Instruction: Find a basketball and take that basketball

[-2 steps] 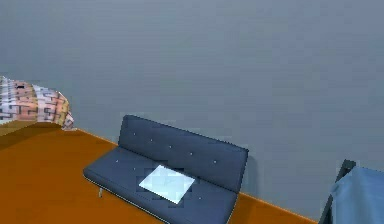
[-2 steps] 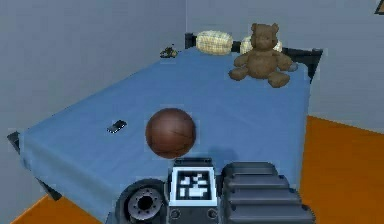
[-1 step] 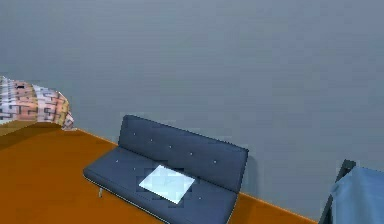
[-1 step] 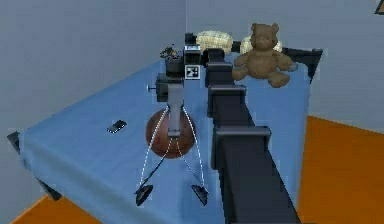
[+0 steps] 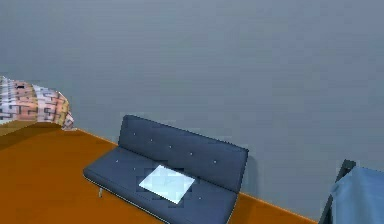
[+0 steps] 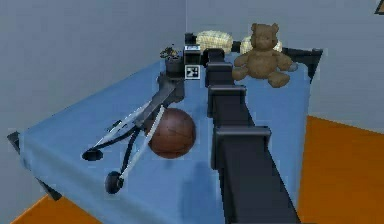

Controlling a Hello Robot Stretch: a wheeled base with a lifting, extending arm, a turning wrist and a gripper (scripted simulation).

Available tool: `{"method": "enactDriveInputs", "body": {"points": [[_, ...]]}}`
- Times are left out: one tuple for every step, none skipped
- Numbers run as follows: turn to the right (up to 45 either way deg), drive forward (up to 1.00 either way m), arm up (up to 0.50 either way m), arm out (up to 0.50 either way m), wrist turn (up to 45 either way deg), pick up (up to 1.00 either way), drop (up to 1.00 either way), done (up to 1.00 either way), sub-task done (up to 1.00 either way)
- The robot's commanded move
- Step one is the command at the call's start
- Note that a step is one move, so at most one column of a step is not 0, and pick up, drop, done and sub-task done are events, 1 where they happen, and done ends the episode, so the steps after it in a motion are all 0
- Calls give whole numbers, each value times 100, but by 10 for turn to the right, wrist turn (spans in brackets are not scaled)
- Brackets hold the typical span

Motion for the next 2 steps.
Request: {"method": "enactDriveInputs", "body": {"points": [[0,0,0,0,450,0,0,0,0],[0,0,0,0,450,0,0,0,0]]}}
